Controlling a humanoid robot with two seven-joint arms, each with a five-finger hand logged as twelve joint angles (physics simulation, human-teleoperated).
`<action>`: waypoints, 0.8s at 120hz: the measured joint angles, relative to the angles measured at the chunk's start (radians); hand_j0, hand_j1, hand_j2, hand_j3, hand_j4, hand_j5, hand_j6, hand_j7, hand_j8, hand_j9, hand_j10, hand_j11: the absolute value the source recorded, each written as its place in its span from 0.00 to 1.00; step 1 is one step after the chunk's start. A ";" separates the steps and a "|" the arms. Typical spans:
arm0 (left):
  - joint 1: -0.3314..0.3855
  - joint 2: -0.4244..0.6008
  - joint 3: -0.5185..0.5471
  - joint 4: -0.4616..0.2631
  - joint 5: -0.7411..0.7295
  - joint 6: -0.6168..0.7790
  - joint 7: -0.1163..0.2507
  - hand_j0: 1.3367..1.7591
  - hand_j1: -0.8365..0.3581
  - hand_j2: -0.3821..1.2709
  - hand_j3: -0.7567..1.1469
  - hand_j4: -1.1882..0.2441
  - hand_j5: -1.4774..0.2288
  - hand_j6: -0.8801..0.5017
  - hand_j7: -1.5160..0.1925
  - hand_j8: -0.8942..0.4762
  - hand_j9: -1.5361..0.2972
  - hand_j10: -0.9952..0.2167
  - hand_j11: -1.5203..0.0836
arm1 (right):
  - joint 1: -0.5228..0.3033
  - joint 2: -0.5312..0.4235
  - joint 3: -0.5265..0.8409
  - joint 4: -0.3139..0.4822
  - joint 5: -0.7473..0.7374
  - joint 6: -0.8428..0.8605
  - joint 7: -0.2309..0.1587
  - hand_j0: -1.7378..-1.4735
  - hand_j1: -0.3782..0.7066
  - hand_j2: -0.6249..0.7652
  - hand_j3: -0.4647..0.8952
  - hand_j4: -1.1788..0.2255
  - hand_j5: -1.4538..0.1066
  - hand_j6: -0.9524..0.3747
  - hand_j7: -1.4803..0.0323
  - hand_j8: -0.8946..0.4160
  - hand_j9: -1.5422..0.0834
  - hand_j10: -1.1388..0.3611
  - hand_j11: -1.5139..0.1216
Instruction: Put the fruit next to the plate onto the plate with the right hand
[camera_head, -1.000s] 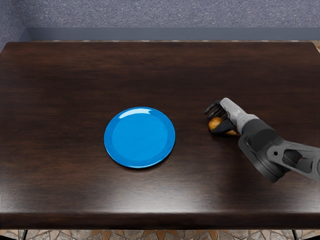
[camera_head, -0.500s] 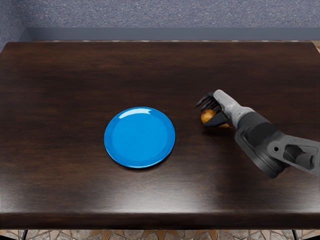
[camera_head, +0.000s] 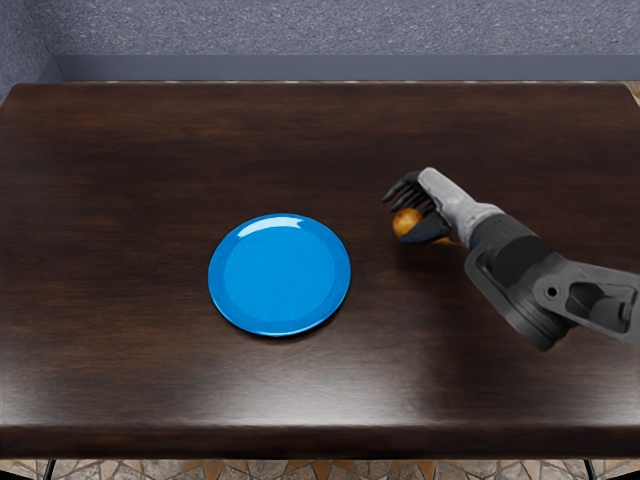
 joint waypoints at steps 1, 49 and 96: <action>0.000 0.000 0.000 0.000 0.000 0.000 0.000 0.76 0.99 0.23 0.40 0.83 0.87 0.64 0.89 0.65 0.84 0.82 0.95 | 0.000 0.000 0.000 0.000 0.000 0.000 0.000 0.30 0.59 0.49 0.34 0.44 0.46 0.29 0.49 0.31 0.49 0.41 0.48; 0.001 0.000 0.000 0.000 0.000 0.000 0.000 0.76 0.99 0.23 0.40 0.83 0.87 0.64 0.89 0.65 0.84 0.82 0.95 | 0.032 0.015 0.000 0.008 0.000 0.002 0.000 0.30 0.59 0.49 0.34 0.44 0.46 0.29 0.50 0.31 0.50 0.41 0.48; 0.000 0.000 0.000 0.000 0.000 0.000 0.000 0.76 0.99 0.23 0.40 0.83 0.87 0.64 0.89 0.65 0.84 0.82 0.95 | 0.048 0.062 0.000 0.009 0.000 0.002 0.000 0.30 0.59 0.49 0.34 0.44 0.46 0.29 0.50 0.31 0.50 0.41 0.48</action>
